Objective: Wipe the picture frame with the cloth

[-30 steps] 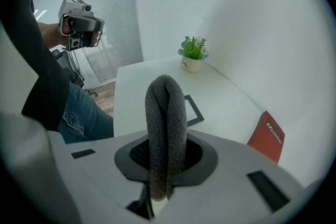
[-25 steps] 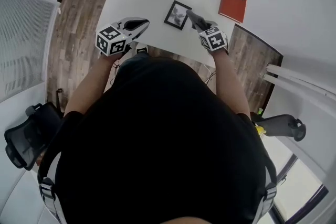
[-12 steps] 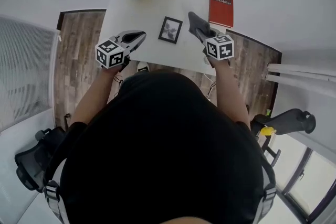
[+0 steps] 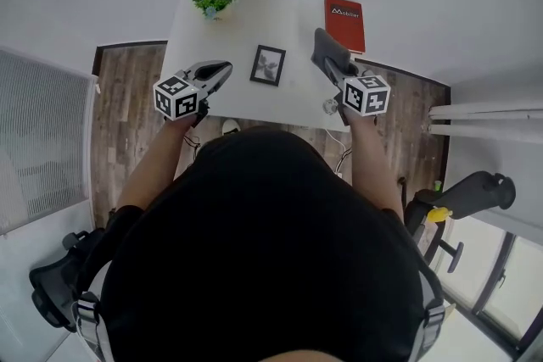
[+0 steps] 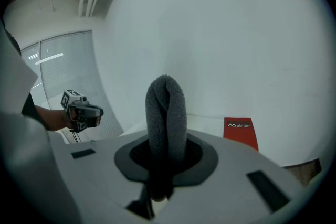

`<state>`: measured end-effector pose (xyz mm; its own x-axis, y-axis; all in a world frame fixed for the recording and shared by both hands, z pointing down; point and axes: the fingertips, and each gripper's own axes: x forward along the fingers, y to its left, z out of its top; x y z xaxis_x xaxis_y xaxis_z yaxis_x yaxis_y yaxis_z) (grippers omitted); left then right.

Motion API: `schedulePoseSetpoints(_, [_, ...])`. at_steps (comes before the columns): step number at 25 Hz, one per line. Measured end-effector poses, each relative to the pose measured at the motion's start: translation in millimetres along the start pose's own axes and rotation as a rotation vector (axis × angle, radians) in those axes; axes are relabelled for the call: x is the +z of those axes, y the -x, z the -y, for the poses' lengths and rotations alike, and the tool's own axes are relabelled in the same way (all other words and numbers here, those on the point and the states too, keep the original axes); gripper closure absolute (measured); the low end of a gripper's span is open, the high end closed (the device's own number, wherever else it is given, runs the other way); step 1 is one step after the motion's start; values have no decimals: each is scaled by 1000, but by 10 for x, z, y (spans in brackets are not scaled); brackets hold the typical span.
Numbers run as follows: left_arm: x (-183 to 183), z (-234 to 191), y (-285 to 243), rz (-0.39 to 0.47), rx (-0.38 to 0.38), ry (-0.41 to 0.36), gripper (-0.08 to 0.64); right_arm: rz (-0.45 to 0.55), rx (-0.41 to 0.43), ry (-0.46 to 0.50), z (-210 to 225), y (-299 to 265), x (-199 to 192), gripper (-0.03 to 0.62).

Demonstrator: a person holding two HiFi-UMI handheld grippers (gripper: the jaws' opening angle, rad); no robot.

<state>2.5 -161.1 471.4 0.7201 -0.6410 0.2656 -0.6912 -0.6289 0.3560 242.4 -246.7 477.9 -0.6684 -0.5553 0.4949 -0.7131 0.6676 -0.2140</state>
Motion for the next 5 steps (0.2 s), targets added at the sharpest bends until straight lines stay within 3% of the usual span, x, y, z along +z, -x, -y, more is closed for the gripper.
schedulePoseSetpoints(5, [15, 114, -39, -4, 1, -9, 540, 34, -24, -38, 73, 245, -29, 548])
